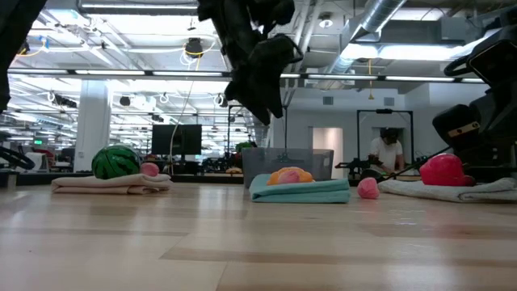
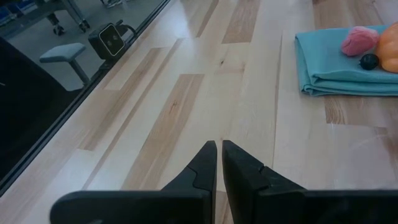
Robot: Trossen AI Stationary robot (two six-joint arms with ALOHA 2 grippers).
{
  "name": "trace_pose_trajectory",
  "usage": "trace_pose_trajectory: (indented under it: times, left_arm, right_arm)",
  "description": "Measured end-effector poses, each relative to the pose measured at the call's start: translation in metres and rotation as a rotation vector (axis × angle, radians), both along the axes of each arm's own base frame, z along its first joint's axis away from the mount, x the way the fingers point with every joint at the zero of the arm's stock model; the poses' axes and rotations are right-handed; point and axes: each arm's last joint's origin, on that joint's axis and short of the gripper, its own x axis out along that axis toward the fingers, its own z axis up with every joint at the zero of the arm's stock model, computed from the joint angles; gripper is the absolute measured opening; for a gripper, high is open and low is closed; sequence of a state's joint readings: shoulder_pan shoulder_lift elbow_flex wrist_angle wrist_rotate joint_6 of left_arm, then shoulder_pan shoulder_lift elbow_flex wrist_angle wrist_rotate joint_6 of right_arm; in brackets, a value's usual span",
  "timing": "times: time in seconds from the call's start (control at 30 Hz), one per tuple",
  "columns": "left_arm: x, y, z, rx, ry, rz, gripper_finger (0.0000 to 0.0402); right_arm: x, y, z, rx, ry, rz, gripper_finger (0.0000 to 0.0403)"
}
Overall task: Pick and placing Produce into tupperware
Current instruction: Put the pink peach into the gray bin
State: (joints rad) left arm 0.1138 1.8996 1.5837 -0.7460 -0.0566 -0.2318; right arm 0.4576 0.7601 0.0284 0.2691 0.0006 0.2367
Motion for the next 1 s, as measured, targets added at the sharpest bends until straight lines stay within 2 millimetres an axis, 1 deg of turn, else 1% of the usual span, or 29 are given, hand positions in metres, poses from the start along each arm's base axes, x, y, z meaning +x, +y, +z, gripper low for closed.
trace_pose_trajectory:
  times: [0.17,0.23,0.33,0.4,0.5,0.57,0.67,0.73,0.83,1.0]
  left_arm:
    - [0.002,-0.031,0.000,0.032,0.001,-0.047,0.0224]
    - [0.003,-0.043,0.000,0.049,0.004,-0.106,0.0224]
    - [0.003,-0.057,0.000,0.085,0.010,-0.204,0.0224]
    - [0.003,-0.063,0.000,0.095,0.011,-0.243,0.0224]
    - [0.010,-0.067,-0.012,0.098,0.020,-0.260,0.0224]
    - [0.013,-0.069,-0.028,0.086,0.064,-0.272,0.0224]
    - [0.021,-0.071,-0.043,0.101,0.075,-0.315,0.0224]
    - [0.026,-0.072,-0.048,0.108,0.078,-0.328,0.0224]
    - [0.031,-0.070,-0.044,0.123,0.063,-0.345,0.0224]
    - [0.041,-0.058,-0.033,0.150,0.000,-0.328,0.0224]
  right_arm:
    - [0.000,0.000,0.000,0.000,0.000,0.000,0.0049]
    - [0.000,0.000,0.000,0.000,0.000,0.000,0.0049]
    - [0.000,0.000,0.000,0.000,0.000,0.000,0.0049]
    - [0.000,0.000,0.000,0.000,0.000,0.000,0.0049]
    - [0.000,0.000,0.000,0.000,0.000,0.000,0.0049]
    - [0.000,0.000,0.000,0.000,0.000,0.000,0.0049]
    - [0.000,0.000,-0.001,-0.003,0.006,0.000,0.0049]
    - [0.000,0.000,-0.001,-0.002,0.004,0.000,0.0049]
    - [0.000,0.000,0.000,-0.001,0.002,0.000,0.0049]
    - [0.000,0.000,0.000,0.000,0.000,0.000,0.0049]
